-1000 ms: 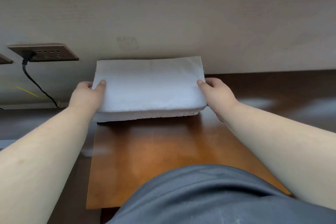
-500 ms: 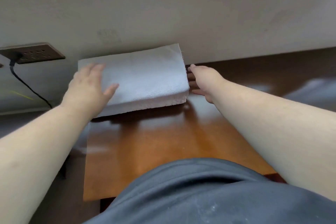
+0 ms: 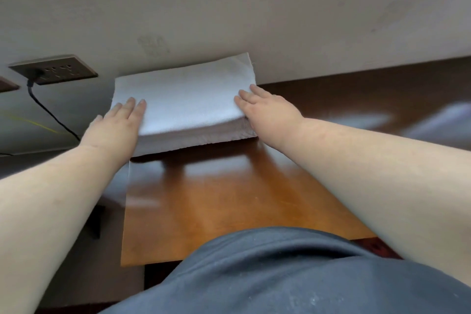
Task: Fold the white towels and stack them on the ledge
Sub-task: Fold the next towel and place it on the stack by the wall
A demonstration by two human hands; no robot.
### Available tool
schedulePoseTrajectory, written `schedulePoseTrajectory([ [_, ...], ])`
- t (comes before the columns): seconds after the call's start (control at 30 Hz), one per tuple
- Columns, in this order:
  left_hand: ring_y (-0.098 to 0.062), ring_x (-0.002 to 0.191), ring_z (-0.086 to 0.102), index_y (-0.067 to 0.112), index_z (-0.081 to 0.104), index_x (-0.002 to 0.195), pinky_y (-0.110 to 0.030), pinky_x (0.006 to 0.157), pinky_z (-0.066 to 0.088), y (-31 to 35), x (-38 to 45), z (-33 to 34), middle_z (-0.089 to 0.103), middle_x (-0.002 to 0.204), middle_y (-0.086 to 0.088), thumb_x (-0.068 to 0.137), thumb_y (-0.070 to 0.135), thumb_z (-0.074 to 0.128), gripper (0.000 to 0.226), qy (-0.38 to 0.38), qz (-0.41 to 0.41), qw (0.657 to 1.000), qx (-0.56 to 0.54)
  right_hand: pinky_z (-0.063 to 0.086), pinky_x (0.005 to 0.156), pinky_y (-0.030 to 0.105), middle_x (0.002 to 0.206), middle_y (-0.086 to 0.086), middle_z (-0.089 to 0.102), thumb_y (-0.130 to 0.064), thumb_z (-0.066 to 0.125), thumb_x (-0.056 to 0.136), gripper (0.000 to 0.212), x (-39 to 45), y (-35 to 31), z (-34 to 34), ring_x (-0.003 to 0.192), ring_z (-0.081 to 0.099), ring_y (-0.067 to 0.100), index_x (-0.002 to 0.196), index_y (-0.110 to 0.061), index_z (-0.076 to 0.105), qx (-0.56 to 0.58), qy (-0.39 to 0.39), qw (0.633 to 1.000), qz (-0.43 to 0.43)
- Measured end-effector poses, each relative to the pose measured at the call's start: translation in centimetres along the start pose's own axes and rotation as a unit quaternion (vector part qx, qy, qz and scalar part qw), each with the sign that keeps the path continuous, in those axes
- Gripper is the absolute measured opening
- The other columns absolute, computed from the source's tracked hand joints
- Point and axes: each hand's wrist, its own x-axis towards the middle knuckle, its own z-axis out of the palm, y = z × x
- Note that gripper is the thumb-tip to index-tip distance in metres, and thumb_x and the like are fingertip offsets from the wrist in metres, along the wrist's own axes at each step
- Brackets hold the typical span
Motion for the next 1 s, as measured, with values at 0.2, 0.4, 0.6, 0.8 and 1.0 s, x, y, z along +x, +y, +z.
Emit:
schedulePoseTrajectory([
  [0.2,-0.027,0.149,0.006,0.021,-0.006,0.154,-0.046,0.117,0.021,-1.5,0.9,0.1,-0.002,0.163,-0.005,0.089,0.017,0.051,0.087,-0.069,0.014,0.997,-0.027,0.040,0.103,0.042,0.142,-0.001,0.051,-0.052,0.041,0.097,0.049,0.3,-0.5,-0.8,0.135,0.038,0.028,0.132,-0.023,0.057,0.147,0.045,0.986,0.068],
  [0.4,-0.027,0.148,0.013,0.024,-0.004,0.155,-0.048,0.116,0.020,-1.1,-0.8,1.5,0.006,0.163,-0.006,0.086,0.043,0.058,0.094,0.021,0.050,0.998,0.018,0.037,0.092,0.023,0.142,0.007,0.051,-0.040,0.063,0.091,0.064,7.9,1.7,-3.7,0.127,0.052,0.027,0.146,-0.015,0.040,0.428,0.073,0.853,0.289],
  [0.6,-0.029,0.149,0.000,0.021,-0.015,0.153,-0.047,0.118,0.017,0.9,-1.0,1.8,-0.007,0.163,-0.008,0.090,0.027,0.048,0.089,-0.020,0.006,1.000,-0.008,0.040,0.085,0.025,0.132,0.013,0.054,-0.018,0.061,0.093,0.050,10.7,3.8,-3.2,0.119,0.054,0.029,0.138,-0.012,0.042,0.433,0.087,0.821,0.361],
  [0.8,-0.018,0.149,0.002,0.038,0.001,0.154,-0.043,0.121,0.006,3.2,-0.3,-0.9,0.003,0.163,0.002,0.086,0.073,0.018,0.078,0.039,0.069,0.989,-0.128,0.032,0.107,0.046,0.152,0.009,0.037,-0.031,0.052,0.093,0.049,9.4,-0.6,-2.7,0.135,0.034,0.033,0.141,-0.020,0.047,0.168,0.146,0.960,0.168],
  [1.0,-0.023,0.149,-0.001,0.039,0.010,0.153,-0.054,0.118,0.009,5.8,2.0,-1.7,0.002,0.163,0.001,0.100,0.052,0.027,0.058,-0.046,-0.011,0.984,-0.175,0.002,0.119,0.058,0.166,0.003,0.002,-0.070,0.026,0.093,0.078,8.4,-1.1,-0.6,0.152,-0.011,0.028,0.157,-0.030,0.011,0.122,-0.090,0.976,0.158],
])
